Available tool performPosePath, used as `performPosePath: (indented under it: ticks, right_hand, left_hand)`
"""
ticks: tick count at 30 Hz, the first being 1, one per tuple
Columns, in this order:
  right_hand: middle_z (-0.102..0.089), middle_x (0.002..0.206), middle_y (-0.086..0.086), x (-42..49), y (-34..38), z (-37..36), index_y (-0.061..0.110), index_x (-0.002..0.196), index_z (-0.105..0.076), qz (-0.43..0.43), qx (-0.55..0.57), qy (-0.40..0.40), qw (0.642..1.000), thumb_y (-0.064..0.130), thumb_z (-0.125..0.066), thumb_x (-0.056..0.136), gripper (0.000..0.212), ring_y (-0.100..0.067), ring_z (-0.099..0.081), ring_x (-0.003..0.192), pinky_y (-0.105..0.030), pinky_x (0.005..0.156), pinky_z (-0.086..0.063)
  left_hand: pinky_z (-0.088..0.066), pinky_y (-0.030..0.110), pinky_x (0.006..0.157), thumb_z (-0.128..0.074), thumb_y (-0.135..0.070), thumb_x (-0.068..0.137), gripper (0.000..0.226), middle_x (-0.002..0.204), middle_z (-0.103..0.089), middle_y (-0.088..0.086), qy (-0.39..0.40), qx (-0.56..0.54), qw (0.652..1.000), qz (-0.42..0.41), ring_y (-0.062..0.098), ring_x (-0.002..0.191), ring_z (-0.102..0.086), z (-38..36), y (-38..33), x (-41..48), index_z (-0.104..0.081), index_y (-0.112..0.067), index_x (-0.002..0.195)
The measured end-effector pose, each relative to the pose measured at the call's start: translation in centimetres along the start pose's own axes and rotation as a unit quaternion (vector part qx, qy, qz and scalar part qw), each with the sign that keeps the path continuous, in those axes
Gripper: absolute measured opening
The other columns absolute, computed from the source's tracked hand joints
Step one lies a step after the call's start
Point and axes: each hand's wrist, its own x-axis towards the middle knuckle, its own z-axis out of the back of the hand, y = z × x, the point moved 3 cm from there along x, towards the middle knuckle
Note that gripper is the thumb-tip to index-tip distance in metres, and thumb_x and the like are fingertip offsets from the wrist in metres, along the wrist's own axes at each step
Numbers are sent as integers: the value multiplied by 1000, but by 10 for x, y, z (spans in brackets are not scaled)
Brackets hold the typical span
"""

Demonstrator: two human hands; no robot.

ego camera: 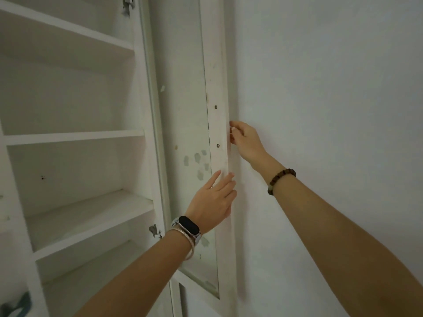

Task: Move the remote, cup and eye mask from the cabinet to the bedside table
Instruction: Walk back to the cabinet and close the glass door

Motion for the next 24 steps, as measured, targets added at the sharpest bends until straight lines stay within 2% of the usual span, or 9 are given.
performPosePath:
  ticks: [1,5,9,14,18,21,24]
  right_hand:
    - [-71,108,-3,0,0,0,24,108,-65,-9,15,-1,1000,11,-32,100,36,-19,-66,103,-38,99,-50]
    - [-71,108,-3,3,4,-1,13,116,-66,-37,48,5,998,9,-31,102,38,-15,-67,101,-34,99,-51]
    - [-71,108,-6,1,11,-6,9,117,-66,-36,60,13,997,9,-34,102,35,-16,-68,100,-32,97,-52]
    - [-71,105,-14,-9,27,-21,2,111,-67,-15,116,31,993,8,-44,100,26,-26,-69,99,-29,89,-56]
    - [-69,106,-23,-18,45,-49,-5,115,-65,16,166,63,984,6,-57,95,24,-30,-69,96,-26,84,-58]
    - [-71,96,-15,-24,61,-79,-4,111,-66,35,184,81,979,5,-63,90,23,-19,-70,83,-23,79,-58]
    - [-71,88,-8,-26,77,-116,2,105,-68,51,193,105,974,11,-69,87,20,-17,-71,79,-30,82,-58]
  left_hand:
    - [-20,48,115,-42,-23,91,29,129,-55,8,1,3,1000,-4,27,137,-32,0,1,0,-61,-13,111]
    - [-19,48,116,-44,-25,91,27,125,-56,6,7,13,1000,-2,27,136,-33,4,1,1,-62,-14,107]
    - [-21,47,116,-47,-23,89,22,119,-58,7,-8,20,1000,8,28,132,-39,13,-1,-3,-65,-14,100]
    - [-22,48,115,-45,-17,87,20,109,-59,7,-34,30,999,5,28,123,-46,34,9,-29,-64,-12,92]
    - [-26,47,112,-49,-13,84,16,101,-61,7,-71,45,996,4,27,115,-53,58,26,-67,-65,-11,85]
    - [-26,45,113,-54,-12,83,13,105,-64,9,-76,73,994,15,27,119,-48,71,43,-106,-67,-11,87]
    - [-25,44,113,-57,-14,83,15,111,-63,11,-47,95,994,41,28,123,-44,79,59,-145,-66,-11,95]
